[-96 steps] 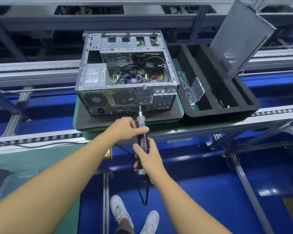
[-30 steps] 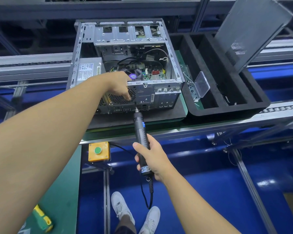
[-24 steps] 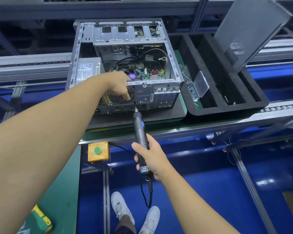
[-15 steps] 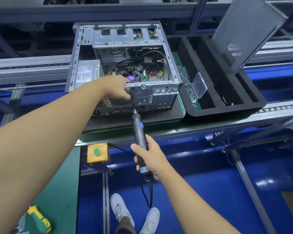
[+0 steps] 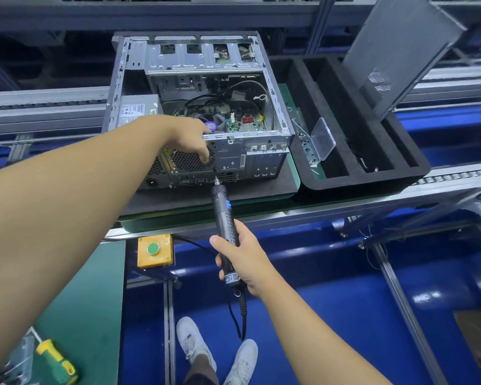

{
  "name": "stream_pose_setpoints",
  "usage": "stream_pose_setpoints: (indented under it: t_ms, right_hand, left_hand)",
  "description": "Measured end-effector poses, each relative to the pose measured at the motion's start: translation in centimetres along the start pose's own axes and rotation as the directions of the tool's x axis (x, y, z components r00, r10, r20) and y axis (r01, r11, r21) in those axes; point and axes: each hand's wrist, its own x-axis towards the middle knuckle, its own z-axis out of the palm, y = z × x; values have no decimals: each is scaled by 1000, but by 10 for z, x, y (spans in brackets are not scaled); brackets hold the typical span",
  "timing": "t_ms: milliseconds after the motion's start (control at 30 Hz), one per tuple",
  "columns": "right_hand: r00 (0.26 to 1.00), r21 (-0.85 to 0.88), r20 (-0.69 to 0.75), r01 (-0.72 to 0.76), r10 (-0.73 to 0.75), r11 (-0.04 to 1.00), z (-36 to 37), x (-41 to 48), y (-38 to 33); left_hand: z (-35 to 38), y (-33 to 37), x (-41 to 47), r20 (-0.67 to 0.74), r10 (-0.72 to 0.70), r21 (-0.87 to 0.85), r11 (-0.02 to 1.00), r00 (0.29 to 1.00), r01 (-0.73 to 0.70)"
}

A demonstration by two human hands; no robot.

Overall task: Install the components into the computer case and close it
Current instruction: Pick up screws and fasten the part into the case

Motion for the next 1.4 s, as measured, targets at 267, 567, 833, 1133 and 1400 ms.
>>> stream_pose_setpoints:
  t_ms: [267, 567, 833, 1133, 1400]
  right_hand:
    - [1000, -10, 1, -1, 1, 1000, 1, -2, 0]
    - [1000, -33, 0, -8, 8, 999, -2, -4, -4]
    - [1000, -60, -17, -2, 1, 998, -2, -3, -4]
    - [1000, -69, -14, -5, 4, 998, -2, -5, -2]
    - [999, -152, -34, 10, -15, 988, 4, -9, -2]
  left_hand:
    - [20, 6, -47, -630, 336, 116, 932, 701, -343]
    - [113, 29, -62, -468, -365, -661, 749, 805, -44]
    - [127, 48, -25, 87, -499, -973, -227, 862, -34]
    - [134, 46, -17, 113, -536, -959, -278, 837, -49]
    - [132, 55, -19, 100, -502, -939, -332, 859, -84]
